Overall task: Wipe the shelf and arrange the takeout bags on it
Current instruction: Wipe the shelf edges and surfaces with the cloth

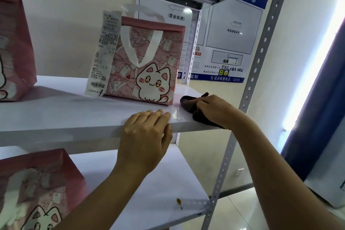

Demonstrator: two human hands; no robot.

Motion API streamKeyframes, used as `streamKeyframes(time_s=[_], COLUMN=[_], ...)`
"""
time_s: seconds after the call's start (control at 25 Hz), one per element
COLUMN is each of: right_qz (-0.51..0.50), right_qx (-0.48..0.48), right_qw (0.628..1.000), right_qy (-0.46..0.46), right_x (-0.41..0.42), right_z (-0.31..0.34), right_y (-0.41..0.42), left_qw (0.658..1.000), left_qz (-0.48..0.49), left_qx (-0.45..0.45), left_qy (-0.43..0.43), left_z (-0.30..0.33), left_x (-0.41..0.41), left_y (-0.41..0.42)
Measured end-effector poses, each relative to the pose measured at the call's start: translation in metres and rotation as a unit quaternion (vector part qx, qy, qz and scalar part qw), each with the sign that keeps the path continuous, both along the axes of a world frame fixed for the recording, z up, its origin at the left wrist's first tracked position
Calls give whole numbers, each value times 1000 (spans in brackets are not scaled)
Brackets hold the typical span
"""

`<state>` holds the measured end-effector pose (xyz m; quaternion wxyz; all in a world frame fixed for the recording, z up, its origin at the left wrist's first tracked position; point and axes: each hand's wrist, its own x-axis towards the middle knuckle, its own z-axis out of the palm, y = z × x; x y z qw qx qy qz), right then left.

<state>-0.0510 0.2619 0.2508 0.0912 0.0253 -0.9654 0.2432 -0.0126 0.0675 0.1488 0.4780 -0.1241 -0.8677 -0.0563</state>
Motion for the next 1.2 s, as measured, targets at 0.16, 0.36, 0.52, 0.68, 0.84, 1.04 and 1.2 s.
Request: streamKeyframes(time_s=[0.16,0.36,0.52,0.68,0.84,1.04,1.2], right_qz=[73,29,-4,15,44,34,-7], right_qx=[-52,-8,0,15,-8,-22,30], right_qw=[996,999,999,999,999,999,998], right_qy=[-4,-35,-49,-24,-6,-27,-52], right_x=[41,-1,-42,-34,12,20,-18], right_z=[-11,5,13,5,-8,1,10], right_y=[6,0,-15,-16,-14,-11,-9], left_qw=[1000,1000,1000,1000,1000,1000,1000], left_qz=[-2,-1,4,4,3,6,1], left_qx=[5,8,7,8,10,9,12], left_qy=[7,14,9,4,2,3,2], left_z=[-1,-1,-1,0,1,1,0], left_x=[-3,-4,-2,-1,-1,-3,-4], left_y=[2,2,2,1,2,3,2])
